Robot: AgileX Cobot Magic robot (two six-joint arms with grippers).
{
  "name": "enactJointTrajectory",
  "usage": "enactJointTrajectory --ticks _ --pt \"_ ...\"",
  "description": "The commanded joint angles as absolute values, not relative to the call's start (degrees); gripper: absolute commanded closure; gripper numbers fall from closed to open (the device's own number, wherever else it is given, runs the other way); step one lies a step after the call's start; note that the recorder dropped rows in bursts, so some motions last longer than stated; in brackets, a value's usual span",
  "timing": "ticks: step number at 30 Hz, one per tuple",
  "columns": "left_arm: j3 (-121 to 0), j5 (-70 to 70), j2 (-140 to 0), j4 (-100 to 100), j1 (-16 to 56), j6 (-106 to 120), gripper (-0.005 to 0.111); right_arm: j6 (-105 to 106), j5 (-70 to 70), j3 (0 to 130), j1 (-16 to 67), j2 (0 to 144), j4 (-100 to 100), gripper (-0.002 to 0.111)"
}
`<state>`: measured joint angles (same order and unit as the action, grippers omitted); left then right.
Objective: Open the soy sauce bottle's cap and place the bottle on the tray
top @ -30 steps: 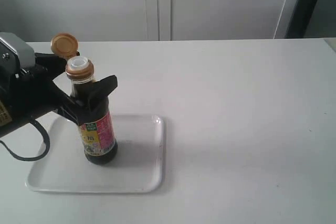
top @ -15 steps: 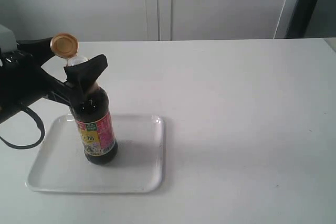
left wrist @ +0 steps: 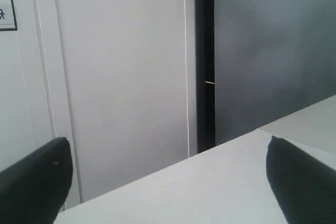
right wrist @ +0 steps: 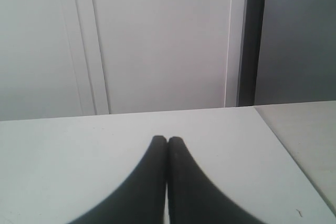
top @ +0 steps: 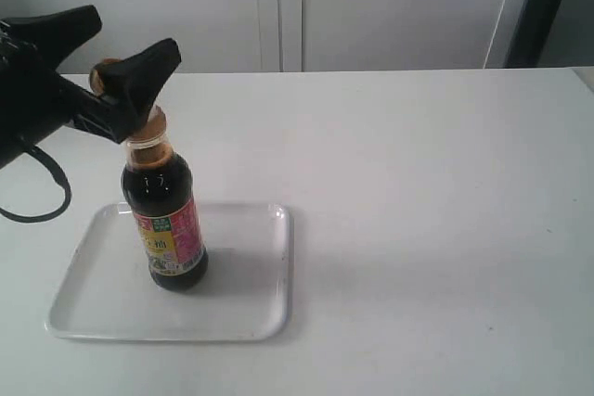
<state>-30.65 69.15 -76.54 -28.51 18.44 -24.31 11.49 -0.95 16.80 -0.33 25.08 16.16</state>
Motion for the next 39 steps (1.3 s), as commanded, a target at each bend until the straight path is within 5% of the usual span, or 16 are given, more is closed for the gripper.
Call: enactJointTrajectory --ticks 1,6,11,23,39 --pt "-33.21 69.96 -75.88 -28.45 18.31 -24.62 0.002 11.3 -2.21 16.58 -0.38 25.25 16.29 0.108" --pt "-36.69 63.91 -75.88 -28.37 18.31 -24.46 0.004 11.3 -2.58 16.58 -0.38 25.25 16.29 0.108" --pt "-40.89 52.78 -74.45 -28.62 18.31 -23.28 0.022 11.3 -2.68 16.58 -0.38 25.25 16.29 0.108" --pt "-51.06 18.43 -70.07 -28.79 18.31 -22.02 0.106 11.3 -2.68 16.58 -0.38 25.25 16.29 0.108" --pt "-57.01 -16.83 -63.1 -31.13 18.31 -21.94 0.107 11.3 -2.5 16.58 -0.38 25.25 16.29 0.108"
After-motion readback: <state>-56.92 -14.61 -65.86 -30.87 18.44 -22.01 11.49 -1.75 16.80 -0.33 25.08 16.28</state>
